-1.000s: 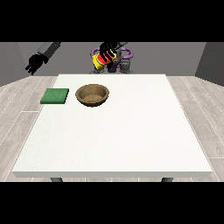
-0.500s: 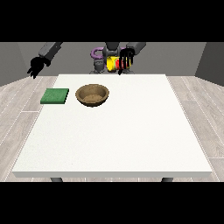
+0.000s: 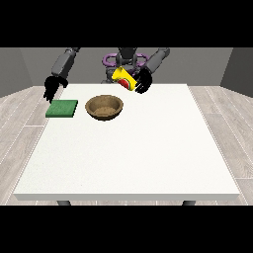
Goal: Pick the cup and pour the ball into the bowl, then pick the bowl and place it on the pad
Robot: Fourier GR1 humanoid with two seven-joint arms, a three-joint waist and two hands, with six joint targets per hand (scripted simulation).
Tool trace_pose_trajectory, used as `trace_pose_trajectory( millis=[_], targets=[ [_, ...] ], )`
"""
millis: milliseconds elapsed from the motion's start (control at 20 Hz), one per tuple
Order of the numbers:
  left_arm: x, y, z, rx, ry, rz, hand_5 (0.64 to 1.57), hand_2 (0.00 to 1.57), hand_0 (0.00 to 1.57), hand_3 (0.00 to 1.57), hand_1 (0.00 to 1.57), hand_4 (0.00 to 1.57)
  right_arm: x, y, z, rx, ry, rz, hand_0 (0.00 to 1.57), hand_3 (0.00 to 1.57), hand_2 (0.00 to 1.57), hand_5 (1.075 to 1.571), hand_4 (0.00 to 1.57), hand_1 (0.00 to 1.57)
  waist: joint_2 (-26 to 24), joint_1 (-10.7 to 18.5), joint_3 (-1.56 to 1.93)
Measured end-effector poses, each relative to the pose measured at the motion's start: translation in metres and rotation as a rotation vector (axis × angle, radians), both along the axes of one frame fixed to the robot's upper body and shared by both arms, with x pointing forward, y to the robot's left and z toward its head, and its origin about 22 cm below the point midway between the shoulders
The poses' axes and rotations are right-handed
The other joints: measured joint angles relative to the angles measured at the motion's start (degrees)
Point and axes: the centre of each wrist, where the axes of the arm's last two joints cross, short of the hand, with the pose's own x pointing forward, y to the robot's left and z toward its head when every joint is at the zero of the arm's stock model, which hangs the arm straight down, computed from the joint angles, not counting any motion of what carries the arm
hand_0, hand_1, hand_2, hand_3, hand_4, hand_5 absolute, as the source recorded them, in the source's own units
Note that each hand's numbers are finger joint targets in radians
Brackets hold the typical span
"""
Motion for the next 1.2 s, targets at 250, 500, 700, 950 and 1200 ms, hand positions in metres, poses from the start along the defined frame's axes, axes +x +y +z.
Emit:
trace_pose_trajectory(
  millis=[250, 500, 700, 950, 1200],
  targets=[
    [-0.005, 0.028, -0.005, -0.198, 0.003, -0.077, 1.492, 0.0, 0.0, 0.0, 0.0, 0.92, 0.026, 0.051, 0.002, 0.02, 0.008, 0.002, 0.0, 0.0, 0.0, 1.569, 0.0, 0.0, 0.81, 1.92, 0.34],
    [-0.004, 0.08, -0.025, -0.296, 0.016, -0.107, 1.464, 0.0, 0.0, 0.0, 0.0, 0.95, 0.043, 0.109, 0.004, -0.006, 0.065, 0.019, 0.0, 0.0, 0.0, 1.564, 0.0, 0.0, -2.05, 1.67, 0.66],
    [-0.003, 0.119, -0.038, -0.334, 0.007, -0.097, 1.458, 0.0, 0.0, 0.0, 0.0, 0.93, 0.047, 0.147, 0.002, -0.037, 0.085, 0.036, 0.0, 0.0, 0.0, 1.565, 0.0, 0.0, -2.67, 0.16, 0.84],
    [0.004, 0.141, -0.031, -0.345, 0.006, -0.084, 1.45, 0.0, 0.0, 0.0, 0.0, 0.93, 0.044, 0.161, -0.011, -0.054, 0.107, 0.027, 0.0, 0.0, 0.0, 1.563, 0.0, 0.0, -3.46, -0.45, 0.95],
    [0.002, 0.164, -0.027, -0.351, -0.006, -0.094, 1.447, 0.0, 0.0, 0.0, 0.0, 0.92, 0.038, 0.152, -0.022, -0.064, 0.113, 0.007, 0.0, 0.0, 0.0, 1.564, 0.0, 0.0, -3.06, 0.04, 0.98]
  ],
)
